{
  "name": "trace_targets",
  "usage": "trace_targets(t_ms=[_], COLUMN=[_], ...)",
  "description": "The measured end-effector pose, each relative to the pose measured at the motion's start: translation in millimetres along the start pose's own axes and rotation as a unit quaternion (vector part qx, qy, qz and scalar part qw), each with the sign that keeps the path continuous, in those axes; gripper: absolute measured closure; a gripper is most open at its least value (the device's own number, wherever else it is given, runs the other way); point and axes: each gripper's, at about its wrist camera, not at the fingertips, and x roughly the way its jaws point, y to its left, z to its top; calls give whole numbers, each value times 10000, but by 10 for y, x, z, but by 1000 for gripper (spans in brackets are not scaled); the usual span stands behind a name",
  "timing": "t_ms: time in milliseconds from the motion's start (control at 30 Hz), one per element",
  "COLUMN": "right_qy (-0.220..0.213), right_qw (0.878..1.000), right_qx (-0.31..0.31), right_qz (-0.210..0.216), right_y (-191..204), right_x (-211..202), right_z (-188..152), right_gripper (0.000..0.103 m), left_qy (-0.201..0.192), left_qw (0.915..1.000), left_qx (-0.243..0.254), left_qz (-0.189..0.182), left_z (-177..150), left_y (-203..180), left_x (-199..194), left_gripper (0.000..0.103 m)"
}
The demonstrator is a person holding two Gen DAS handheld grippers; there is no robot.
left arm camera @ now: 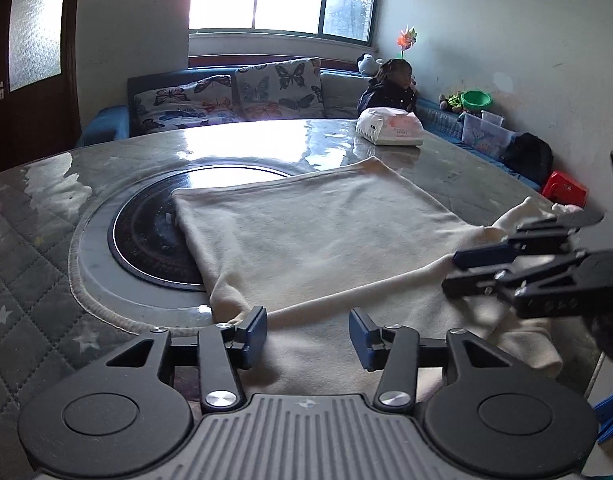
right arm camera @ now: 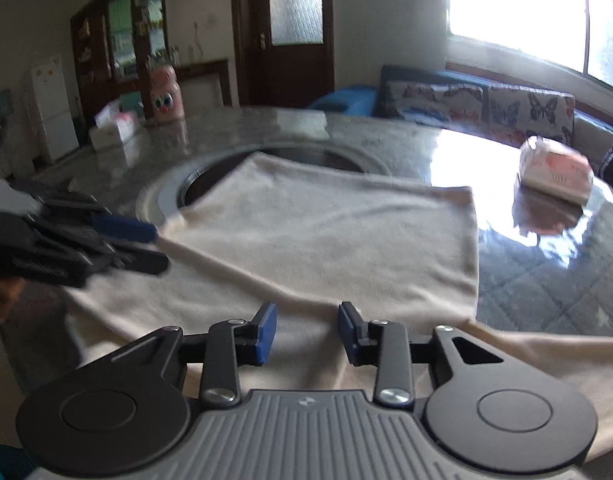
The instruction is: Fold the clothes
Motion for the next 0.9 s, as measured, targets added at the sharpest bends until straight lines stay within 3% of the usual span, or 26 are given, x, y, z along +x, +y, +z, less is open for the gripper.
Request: trace_targets(t_ms=[100, 200, 467, 600, 900], right_qy=[-90, -222, -315, -324, -342], right_qw=[9999, 9988, 9802, 9694, 9375], right_qx=[108, 361, 1206, 1536, 2261], right_qz=[-40, -260, -1540, -1885, -2623], right_y=[-39, -154, -829, -1102, -1711], right_x=[-127, -311, -709, -743, -811], right_z=[-63, -123, -403, -483, -661], right_gripper=[57, 57, 57, 57, 58], left_qy=[-67, -164, -314, -315, -257], left_qw=[10000, 9999, 9995, 9994, 9996], left_qx=[-37, -29, 67, 82, 98], left_qz=[6, -38, -80, -74, -105], left_z=[28, 59, 109, 122, 147], left_y=[-4, -44, -194, -249, -396], left_x=[-42, -79, -116, -98, 8], left_gripper=[41, 36, 13, 2, 0])
